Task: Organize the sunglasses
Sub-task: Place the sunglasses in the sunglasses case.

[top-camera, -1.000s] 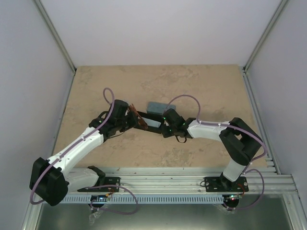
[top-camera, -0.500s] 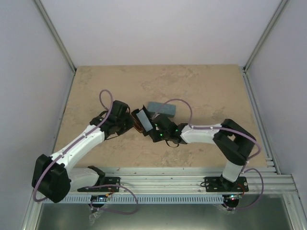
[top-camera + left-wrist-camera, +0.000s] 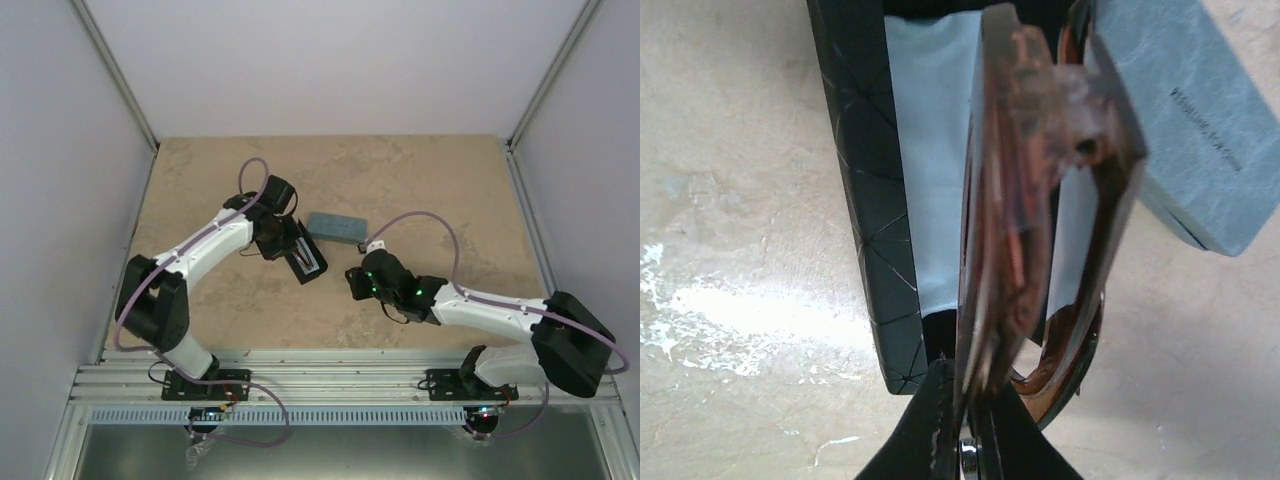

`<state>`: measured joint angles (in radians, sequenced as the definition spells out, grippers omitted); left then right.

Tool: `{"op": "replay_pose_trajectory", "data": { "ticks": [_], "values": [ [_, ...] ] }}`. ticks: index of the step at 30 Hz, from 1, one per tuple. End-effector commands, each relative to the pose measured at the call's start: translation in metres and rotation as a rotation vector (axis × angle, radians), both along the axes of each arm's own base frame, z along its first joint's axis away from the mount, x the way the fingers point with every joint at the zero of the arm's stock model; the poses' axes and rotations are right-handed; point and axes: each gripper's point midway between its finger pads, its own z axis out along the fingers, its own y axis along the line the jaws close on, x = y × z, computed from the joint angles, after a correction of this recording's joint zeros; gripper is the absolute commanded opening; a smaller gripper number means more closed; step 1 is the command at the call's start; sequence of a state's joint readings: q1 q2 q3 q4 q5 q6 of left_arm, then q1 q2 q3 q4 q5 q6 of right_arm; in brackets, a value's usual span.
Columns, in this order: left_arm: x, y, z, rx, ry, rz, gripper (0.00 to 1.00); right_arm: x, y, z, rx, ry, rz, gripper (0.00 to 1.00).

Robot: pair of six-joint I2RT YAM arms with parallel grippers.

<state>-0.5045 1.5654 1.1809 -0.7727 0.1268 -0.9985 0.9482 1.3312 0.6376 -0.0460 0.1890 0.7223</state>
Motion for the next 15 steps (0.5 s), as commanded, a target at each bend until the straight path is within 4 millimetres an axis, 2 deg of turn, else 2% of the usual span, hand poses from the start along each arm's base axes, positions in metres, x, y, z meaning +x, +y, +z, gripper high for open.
{"op": "replay_pose_trajectory", "data": {
  "ticks": [1, 9, 15],
  "values": [
    [-0.013, -0.002, -0.01, 0.021, 0.175, 0.025, 0.0, 0.011, -0.024, 0.014, -0.023, -0.077, -0.082, 0.31],
    [0.001, -0.008, -0.023, 0.103, 0.297, 0.009, 0.0, 0.014, -0.042, 0.018, -0.028, -0.102, -0.116, 0.32],
    [0.0, -0.01, -0.039, 0.143, 0.391, -0.012, 0.0, 0.016, -0.051, 0.018, -0.032, -0.112, -0.14, 0.32]
  ]
}}
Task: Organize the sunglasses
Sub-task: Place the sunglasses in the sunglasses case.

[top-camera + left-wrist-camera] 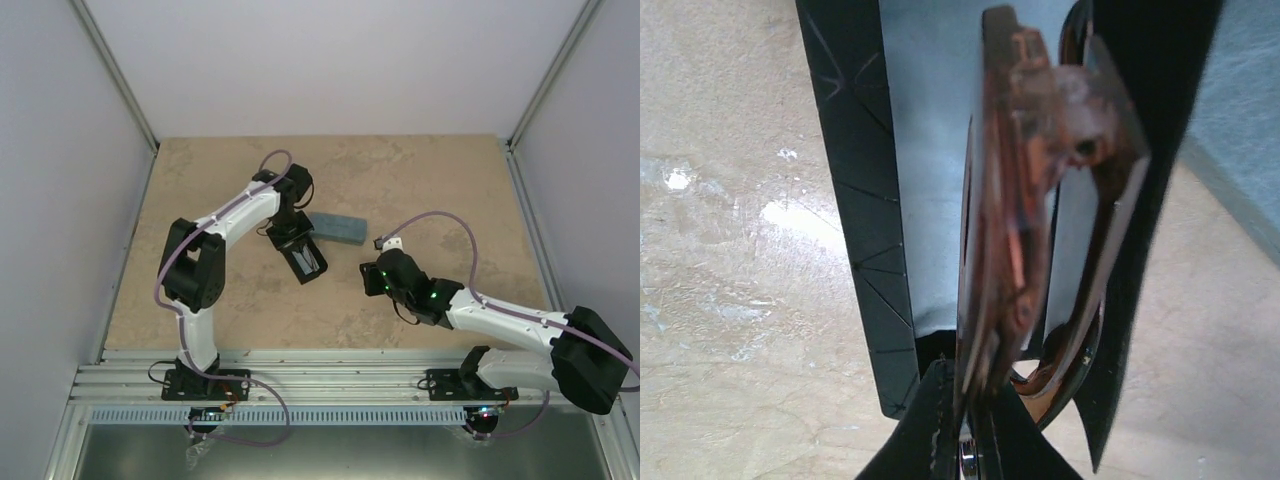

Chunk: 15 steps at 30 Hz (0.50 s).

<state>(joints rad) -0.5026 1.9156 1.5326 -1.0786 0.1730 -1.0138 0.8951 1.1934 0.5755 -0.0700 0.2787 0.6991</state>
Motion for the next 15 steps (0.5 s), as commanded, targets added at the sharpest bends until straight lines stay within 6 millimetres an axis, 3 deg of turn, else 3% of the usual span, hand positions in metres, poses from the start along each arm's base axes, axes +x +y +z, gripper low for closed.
{"op": "replay_pose_trajectory", "data": {
  "ticks": [1, 6, 11, 15],
  "values": [
    [-0.014, 0.006, -0.008, 0.041, 0.109, -0.018, 0.0, 0.004, -0.012, 0.0, -0.024, -0.024, -0.037, 0.33],
    [-0.009, 0.019, -0.019, 0.088, 0.116, 0.029, 0.0, 0.005, -0.012, 0.0, -0.029, -0.024, -0.038, 0.34],
    [-0.002, 0.01, -0.027, 0.036, 0.104, 0.037, 0.0, 0.005, -0.011, -0.002, -0.038, -0.015, -0.036, 0.35],
    [-0.001, 0.006, -0.031, 0.016, 0.103, 0.024, 0.17, 0.006, -0.012, -0.001, -0.042, -0.018, -0.043, 0.36]
  ]
}}
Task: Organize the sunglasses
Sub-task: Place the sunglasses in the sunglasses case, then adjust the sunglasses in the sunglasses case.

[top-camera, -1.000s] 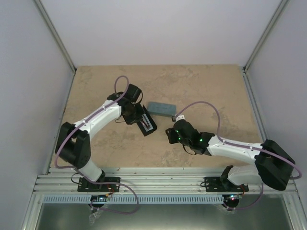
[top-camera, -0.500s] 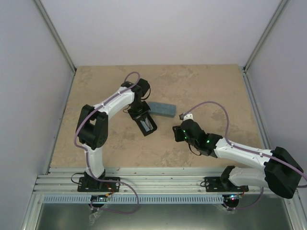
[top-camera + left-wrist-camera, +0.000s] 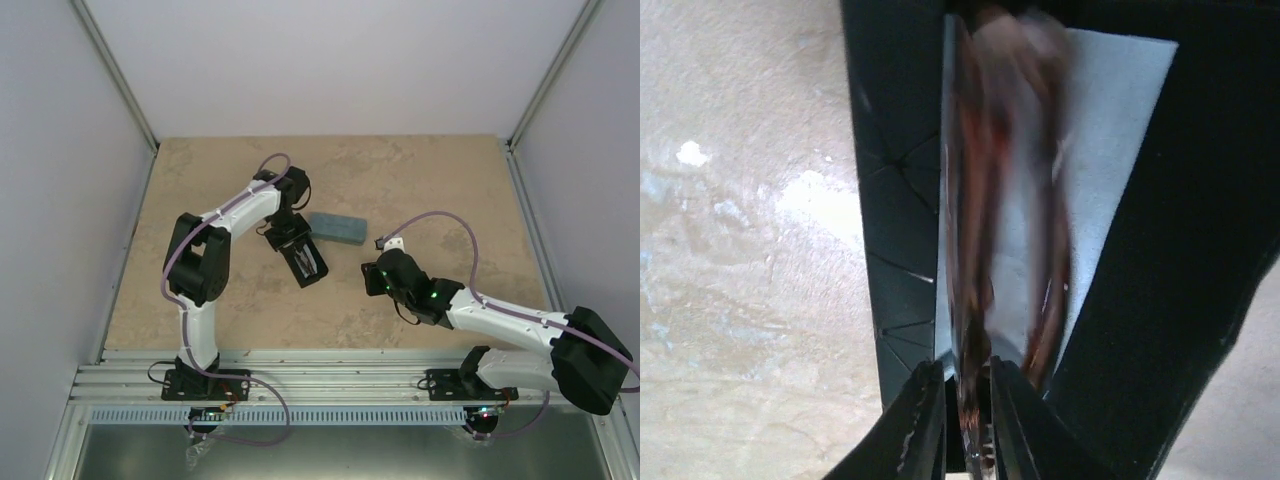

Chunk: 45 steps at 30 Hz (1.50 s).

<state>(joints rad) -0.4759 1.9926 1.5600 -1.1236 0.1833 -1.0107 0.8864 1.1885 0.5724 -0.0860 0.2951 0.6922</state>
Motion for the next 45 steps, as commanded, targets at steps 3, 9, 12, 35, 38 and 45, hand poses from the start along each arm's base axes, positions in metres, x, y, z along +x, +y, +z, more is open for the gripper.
{"op": "replay_pose_trajectory", "data": {
  "ticks": [3, 9, 12, 35, 38, 45],
  "values": [
    [0.002, -0.002, -0.01, -0.005, 0.004, -0.006, 0.3, 0.005, -0.005, 0.003, -0.019, -0.023, -0.026, 0.37],
    [0.012, 0.005, 0.004, 0.032, -0.055, -0.02, 0.33, 0.006, 0.0, 0.015, -0.021, -0.051, 0.011, 0.39],
    [0.024, 0.012, 0.027, 0.06, -0.153, -0.031, 0.34, 0.007, 0.015, 0.03, -0.014, -0.087, 0.1, 0.41],
    [-0.013, 0.052, 0.047, -0.253, -0.691, 0.084, 0.51, 0.053, 0.17, -0.011, -0.217, 0.102, 0.48, 0.21],
    [-0.015, 0.05, 0.04, -0.283, -0.689, 0.071, 0.51, 0.06, 0.168, -0.026, -0.271, 0.12, 0.456, 0.21],
    [-0.018, 0.043, 0.022, -0.315, -0.654, 0.054, 0.49, 0.067, 0.172, -0.045, -0.332, 0.153, 0.456, 0.23]
  ]
}}
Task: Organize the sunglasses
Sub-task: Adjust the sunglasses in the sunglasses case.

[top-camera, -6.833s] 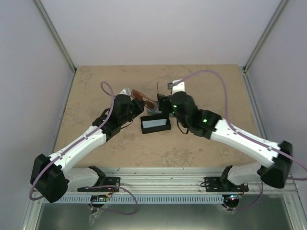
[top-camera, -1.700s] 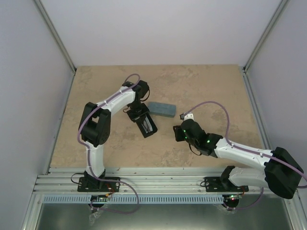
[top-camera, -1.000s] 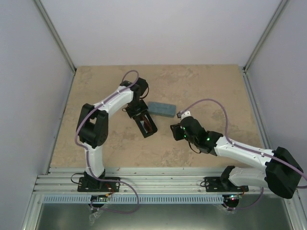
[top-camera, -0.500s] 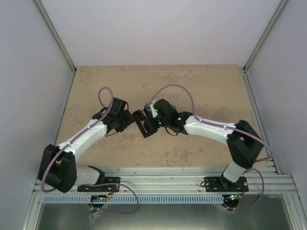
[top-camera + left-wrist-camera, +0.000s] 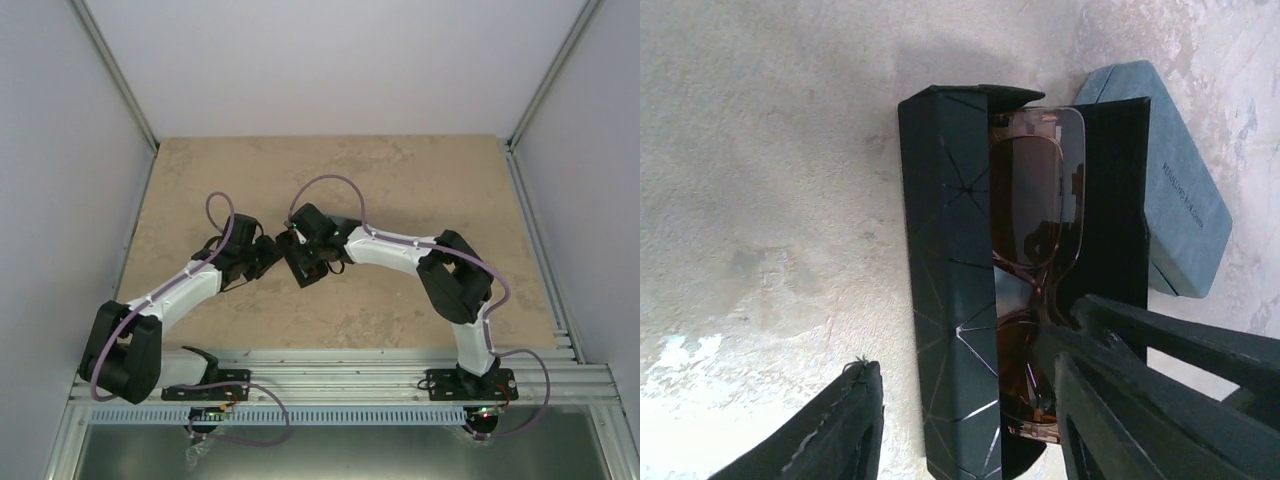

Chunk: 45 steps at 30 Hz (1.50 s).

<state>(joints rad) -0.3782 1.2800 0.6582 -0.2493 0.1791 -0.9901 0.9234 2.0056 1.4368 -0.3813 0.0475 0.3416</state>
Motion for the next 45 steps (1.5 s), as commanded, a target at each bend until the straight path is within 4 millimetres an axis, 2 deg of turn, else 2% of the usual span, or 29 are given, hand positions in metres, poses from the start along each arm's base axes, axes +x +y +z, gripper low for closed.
{"op": "replay_pose_trajectory", "data": {
  "ticks": [1, 6, 13, 19, 27, 29, 32, 34, 38, 45],
  "values": [
    [0.004, -0.006, -0.005, -0.031, -0.022, -0.032, 0.49, 0.004, -0.002, -0.007, -0.067, -0.003, 0.001, 0.23],
    [0.002, -0.007, -0.014, -0.033, -0.004, -0.036, 0.48, 0.004, 0.002, -0.014, -0.072, 0.015, 0.013, 0.19],
    [0.0, -0.006, -0.02, -0.028, 0.006, -0.034, 0.46, 0.0, 0.007, -0.012, -0.041, 0.038, 0.023, 0.01],
    [-0.002, -0.002, -0.024, -0.013, 0.009, -0.019, 0.44, -0.009, 0.014, 0.002, 0.028, 0.08, 0.041, 0.01],
    [-0.005, 0.004, -0.033, 0.008, 0.015, 0.0, 0.42, -0.017, 0.014, 0.003, 0.087, 0.171, 0.046, 0.0],
    [-0.005, 0.004, -0.035, 0.011, 0.017, 0.002, 0.41, -0.015, 0.011, 0.004, 0.089, 0.179, 0.044, 0.03],
    [-0.006, 0.004, -0.039, 0.012, 0.025, 0.001, 0.41, -0.01, 0.007, 0.004, 0.066, 0.154, 0.033, 0.2],
    [-0.005, 0.003, -0.04, 0.009, 0.028, -0.003, 0.41, -0.005, 0.003, 0.006, 0.045, 0.13, 0.019, 0.27],
    [-0.004, 0.002, -0.042, 0.004, 0.031, -0.005, 0.41, 0.002, -0.006, 0.009, 0.003, 0.073, -0.011, 0.3],
    [-0.005, -0.001, -0.05, -0.002, 0.051, -0.014, 0.4, 0.011, -0.018, 0.003, -0.08, 0.013, -0.049, 0.3]
  ]
}}
